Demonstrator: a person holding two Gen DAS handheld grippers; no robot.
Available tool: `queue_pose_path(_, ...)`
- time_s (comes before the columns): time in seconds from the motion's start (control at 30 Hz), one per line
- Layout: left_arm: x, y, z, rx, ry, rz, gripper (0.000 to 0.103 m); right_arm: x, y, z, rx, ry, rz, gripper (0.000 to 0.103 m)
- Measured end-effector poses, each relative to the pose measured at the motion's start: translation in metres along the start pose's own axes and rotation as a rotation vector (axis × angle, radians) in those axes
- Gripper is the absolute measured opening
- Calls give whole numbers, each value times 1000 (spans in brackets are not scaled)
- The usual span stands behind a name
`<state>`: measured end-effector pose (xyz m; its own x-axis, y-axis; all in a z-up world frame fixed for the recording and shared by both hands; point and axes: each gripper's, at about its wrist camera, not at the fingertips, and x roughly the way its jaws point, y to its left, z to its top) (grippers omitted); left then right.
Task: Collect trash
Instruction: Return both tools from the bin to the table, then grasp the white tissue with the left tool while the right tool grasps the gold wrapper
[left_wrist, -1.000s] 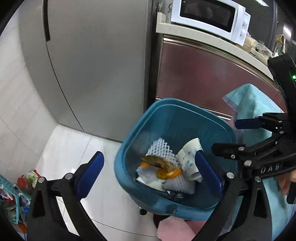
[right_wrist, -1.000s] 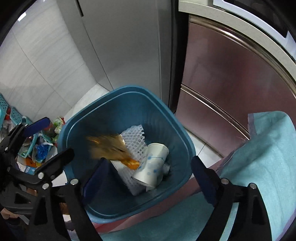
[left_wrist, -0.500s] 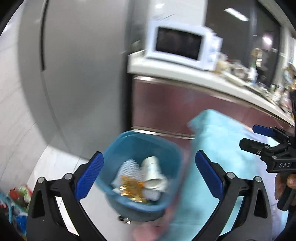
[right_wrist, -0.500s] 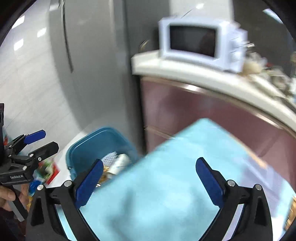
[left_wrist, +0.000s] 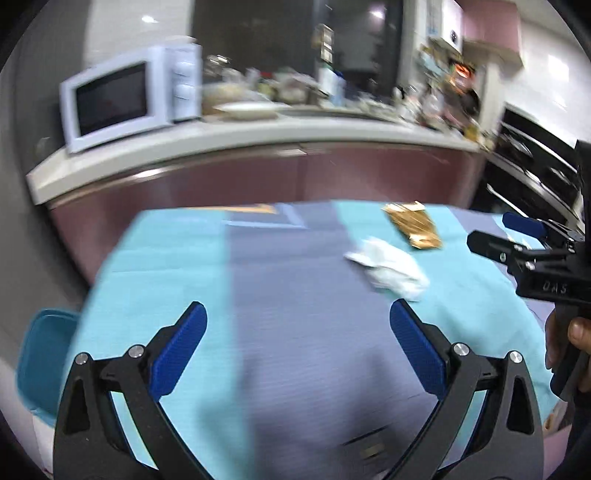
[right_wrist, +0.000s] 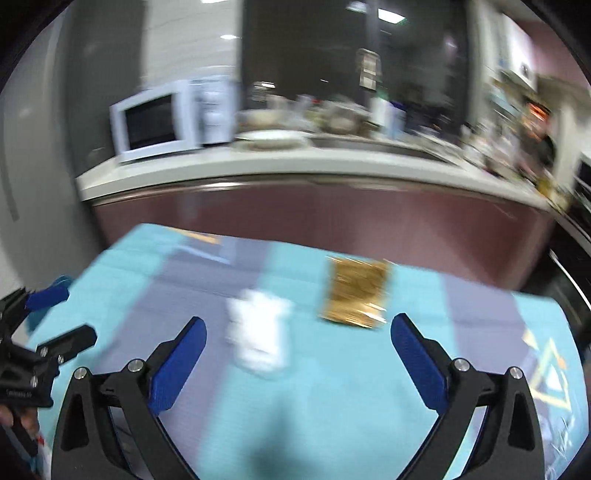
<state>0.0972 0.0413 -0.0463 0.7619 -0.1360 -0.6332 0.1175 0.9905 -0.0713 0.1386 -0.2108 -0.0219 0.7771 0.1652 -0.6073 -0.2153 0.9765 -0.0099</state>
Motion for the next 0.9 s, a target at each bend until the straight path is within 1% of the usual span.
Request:
queue_pose_path(0.07, 21, -33, 3, 25, 24, -12, 98, 4, -29, -7, 34, 17, -22, 96)
queue_pose_path(0.13, 38, -56, 5, 40, 51, -33, 98, 14, -47, -11, 56, 34, -39, 96)
queue_pose_path(0.2, 56, -76, 6, 57, 74, -29, 98, 26, -58, -13, 74, 47, -30, 96)
queue_pose_path(0.23, 62, -79, 6, 60, 83, -34, 98, 30, -62, -14, 81, 52, -20, 96)
queue_pose_path(0.3, 79, -91, 9, 61, 98, -17, 98, 45, -66, -10, 91, 69, 0, 96)
queue_pose_path(0.37, 91, -96, 14, 56, 108, -10, 98, 51, -67, -6, 106, 74, 20, 96)
queue_pose_path(0.4, 97, -97, 17, 56, 113, -4, 98, 61, -71, -3, 115, 85, 25, 96)
queue_pose_path(0.53, 124, -103, 22, 87, 144, 36, 98, 87, -70, 10, 133, 115, 38, 96)
queue_pose_path(0.73, 158, -111, 27, 100, 197, 49, 98, 131, -64, 26, 117, 179, 22, 96)
queue_pose_path(0.9, 174, -113, 29, 99, 229, 53, 98, 160, -57, 28, 106, 229, -5, 96)
